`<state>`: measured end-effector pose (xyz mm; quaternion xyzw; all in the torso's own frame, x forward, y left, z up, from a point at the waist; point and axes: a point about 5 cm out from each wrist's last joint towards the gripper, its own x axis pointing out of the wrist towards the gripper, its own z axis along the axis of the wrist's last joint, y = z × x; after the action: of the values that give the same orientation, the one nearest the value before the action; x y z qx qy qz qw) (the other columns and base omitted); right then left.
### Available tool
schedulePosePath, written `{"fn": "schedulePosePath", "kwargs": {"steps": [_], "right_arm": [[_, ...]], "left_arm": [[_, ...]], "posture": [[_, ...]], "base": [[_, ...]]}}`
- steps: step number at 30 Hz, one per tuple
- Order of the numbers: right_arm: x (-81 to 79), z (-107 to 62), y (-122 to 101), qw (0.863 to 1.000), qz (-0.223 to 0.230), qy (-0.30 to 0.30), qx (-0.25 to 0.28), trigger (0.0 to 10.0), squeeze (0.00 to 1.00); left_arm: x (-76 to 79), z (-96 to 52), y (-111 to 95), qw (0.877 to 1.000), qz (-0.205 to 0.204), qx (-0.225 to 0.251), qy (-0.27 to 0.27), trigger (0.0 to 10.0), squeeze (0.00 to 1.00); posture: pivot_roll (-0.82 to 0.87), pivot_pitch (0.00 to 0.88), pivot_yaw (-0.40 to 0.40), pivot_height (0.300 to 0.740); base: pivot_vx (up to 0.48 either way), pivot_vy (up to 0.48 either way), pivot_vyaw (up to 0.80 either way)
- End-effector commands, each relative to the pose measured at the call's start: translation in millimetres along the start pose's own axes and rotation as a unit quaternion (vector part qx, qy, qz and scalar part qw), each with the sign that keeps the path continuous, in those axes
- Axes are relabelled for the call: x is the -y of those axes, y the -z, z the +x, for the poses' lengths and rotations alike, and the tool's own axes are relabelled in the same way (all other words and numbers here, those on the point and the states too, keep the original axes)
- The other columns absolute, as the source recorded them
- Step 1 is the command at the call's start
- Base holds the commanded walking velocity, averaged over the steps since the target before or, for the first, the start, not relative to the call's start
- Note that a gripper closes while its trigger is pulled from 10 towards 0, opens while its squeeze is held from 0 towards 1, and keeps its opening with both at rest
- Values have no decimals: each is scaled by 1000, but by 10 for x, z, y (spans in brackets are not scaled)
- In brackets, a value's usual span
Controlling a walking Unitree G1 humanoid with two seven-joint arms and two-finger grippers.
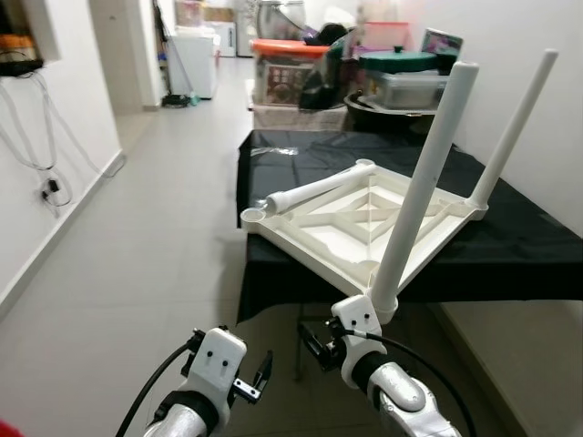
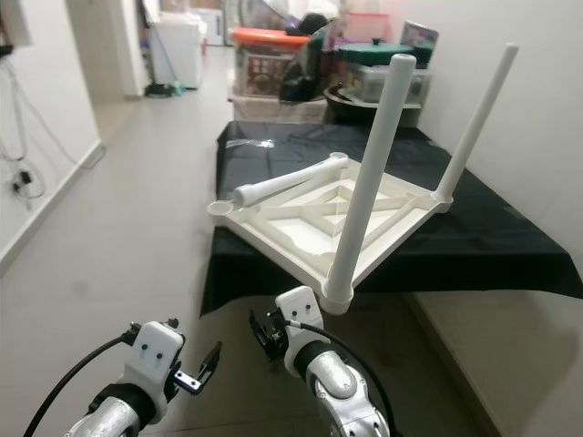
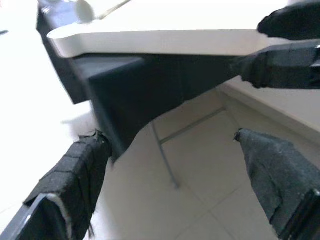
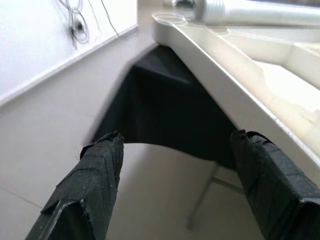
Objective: Building children table
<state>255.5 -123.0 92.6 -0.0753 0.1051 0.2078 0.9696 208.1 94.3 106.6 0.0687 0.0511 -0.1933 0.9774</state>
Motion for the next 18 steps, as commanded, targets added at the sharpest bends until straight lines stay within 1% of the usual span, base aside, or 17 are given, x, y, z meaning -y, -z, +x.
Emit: {"fn": "schedulePosePath", "kwargs": {"steps": [1,5,7,9,10,12,13,14,15,17,18], "right_arm": [[-67,31,-82,1000,3,-15,20,10000,0],[-71,29,-92,999,3,-23,23,10000,0],[-80,27,-102,999,4,-31,26,10000,0],[-106,28,-146,998,9,-54,35,10000,0],[-106,28,-146,998,9,-54,35,10000,0],[-131,34,-228,995,27,-88,45,10000,0],[-131,34,-228,995,27,-88,45,10000,0],[-113,51,-303,993,36,-100,51,10000,0],[-113,51,-303,993,36,-100,51,10000,0],[-26,103,-463,992,42,-104,60,10000,0],[-26,103,-463,992,42,-104,60,10000,0]], "left_arm": [[-49,-35,50,1000,6,-11,-6,10000,0],[-46,-33,51,1000,4,-11,-6,10000,0],[-37,-33,48,1000,0,-9,-2,10000,0],[-30,-35,45,1000,0,-9,1,10000,0],[-30,-35,45,1000,0,-9,1,10000,0],[-30,-41,50,1000,-3,-11,-1,10000,0],[-30,-41,50,1000,-3,-11,-1,10000,0],[-30,-43,51,1000,-4,-12,-2,10000,0],[-30,-43,51,1000,-4,-12,-2,10000,0],[-22,-45,50,1000,-6,-13,-2,10000,0],[-22,-45,50,1000,-6,-13,-2,10000,0]], "posture": [[39,0,-46,740],[39,0,-47,740],[40,0,-48,740],[41,0,-51,740],[41,0,-51,740],[40,0,-50,740],[40,0,-50,740],[38,0,-52,740],[38,0,-52,740],[38,0,-53,740],[38,0,-53,740]], "base": [[480,0,0],[461,0,0],[0,0,0],[0,0,0],[0,0,0],[0,0,0],[0,0,0],[0,0,0],[0,0,0],[0,0,0],[0,0,0]]}}
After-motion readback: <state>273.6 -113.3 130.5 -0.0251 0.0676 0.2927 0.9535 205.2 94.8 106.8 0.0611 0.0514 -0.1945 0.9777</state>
